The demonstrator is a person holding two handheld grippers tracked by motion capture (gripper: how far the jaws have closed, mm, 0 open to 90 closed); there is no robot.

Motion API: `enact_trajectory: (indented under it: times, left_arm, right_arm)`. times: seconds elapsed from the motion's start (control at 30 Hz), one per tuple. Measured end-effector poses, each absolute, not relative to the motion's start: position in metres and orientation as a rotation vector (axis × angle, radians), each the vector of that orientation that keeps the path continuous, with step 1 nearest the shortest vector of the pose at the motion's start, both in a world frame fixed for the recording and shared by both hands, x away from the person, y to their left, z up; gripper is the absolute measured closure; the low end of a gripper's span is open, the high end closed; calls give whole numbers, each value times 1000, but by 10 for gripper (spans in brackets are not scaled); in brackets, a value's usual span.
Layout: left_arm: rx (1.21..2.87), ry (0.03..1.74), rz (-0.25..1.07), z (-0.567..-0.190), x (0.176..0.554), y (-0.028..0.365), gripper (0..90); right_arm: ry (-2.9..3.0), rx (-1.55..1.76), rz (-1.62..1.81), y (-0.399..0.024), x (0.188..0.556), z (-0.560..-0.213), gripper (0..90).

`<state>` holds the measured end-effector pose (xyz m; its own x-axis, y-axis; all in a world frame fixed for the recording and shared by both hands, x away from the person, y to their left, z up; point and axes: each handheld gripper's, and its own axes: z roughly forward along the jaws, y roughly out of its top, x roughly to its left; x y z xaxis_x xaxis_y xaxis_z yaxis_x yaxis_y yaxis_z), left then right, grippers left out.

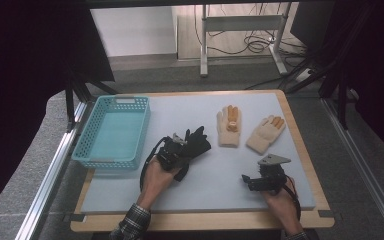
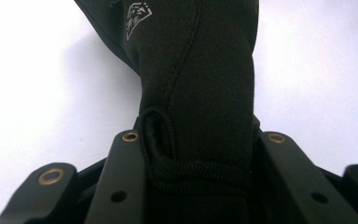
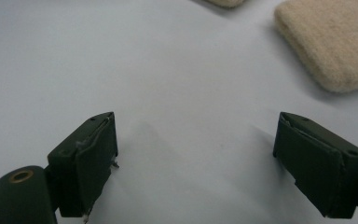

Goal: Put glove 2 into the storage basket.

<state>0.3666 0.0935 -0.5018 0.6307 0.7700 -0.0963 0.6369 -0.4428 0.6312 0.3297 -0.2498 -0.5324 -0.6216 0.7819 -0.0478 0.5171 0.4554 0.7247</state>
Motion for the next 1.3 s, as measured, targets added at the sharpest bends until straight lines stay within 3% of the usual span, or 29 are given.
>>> enact_trajectory:
  times: [0.63,1.0,1.3]
  left_arm:
    - [2141,1224,394,-437,394,144,663]
    - [2079,1377,507,-414,408,201,660]
    - [2056,1531,555,-420,416,256,650]
  right_arm:
    - [2335,1096,972,-250,330,-532,132]
    - [2335,1097,973,-250,330,-532,132]
    - [2335,1098,974,-250,330,-532,132]
